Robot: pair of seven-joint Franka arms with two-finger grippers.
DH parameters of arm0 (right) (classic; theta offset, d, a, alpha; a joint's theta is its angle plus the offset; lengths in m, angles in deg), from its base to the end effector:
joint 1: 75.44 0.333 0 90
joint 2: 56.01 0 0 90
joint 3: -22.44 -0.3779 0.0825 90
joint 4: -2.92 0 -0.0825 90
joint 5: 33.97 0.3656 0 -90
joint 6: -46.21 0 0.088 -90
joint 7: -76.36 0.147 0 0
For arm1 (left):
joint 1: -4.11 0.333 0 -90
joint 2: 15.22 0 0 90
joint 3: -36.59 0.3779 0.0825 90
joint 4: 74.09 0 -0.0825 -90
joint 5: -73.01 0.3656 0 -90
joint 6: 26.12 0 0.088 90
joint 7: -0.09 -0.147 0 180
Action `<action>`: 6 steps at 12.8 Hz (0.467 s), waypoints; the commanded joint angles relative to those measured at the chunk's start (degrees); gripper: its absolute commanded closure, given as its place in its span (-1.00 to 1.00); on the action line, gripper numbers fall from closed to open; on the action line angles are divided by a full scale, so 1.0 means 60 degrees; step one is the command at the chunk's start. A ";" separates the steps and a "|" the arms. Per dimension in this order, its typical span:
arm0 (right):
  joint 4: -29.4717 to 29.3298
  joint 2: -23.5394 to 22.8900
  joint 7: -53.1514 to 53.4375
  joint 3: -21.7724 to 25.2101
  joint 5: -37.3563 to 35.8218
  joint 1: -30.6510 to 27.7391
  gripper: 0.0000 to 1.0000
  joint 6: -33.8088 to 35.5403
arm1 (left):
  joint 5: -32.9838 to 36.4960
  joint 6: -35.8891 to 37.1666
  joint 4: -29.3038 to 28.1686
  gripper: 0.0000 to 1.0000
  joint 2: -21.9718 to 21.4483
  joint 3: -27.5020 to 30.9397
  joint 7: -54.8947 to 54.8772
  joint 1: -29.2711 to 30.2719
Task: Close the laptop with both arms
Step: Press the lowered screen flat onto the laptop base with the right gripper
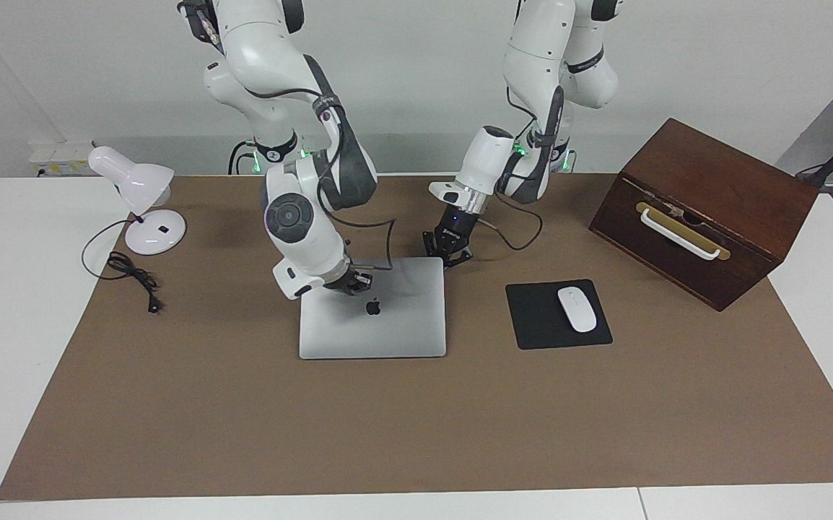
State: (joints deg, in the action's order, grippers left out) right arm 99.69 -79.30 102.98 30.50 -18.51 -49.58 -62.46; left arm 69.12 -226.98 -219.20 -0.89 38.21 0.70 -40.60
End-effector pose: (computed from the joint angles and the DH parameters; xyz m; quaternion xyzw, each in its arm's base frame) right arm 0.5989 0.2337 0.3783 -0.9826 0.1283 0.1242 0.0516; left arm 0.4019 -0.3639 0.3134 0.8830 -0.3086 0.3294 0.1286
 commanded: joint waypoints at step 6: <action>0.1068 0.0600 -0.0129 -0.0083 0.0280 -0.0090 1.00 -0.0228 | 0.0005 0.0048 -0.0498 1.00 0.0352 0.0214 -0.0159 -0.0194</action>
State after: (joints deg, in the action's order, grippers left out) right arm 103.11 -77.87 102.98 30.50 -18.51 -49.58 -62.46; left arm 69.12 -227.08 -219.22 -0.87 38.21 0.60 -40.61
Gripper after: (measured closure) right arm 0.991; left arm 0.991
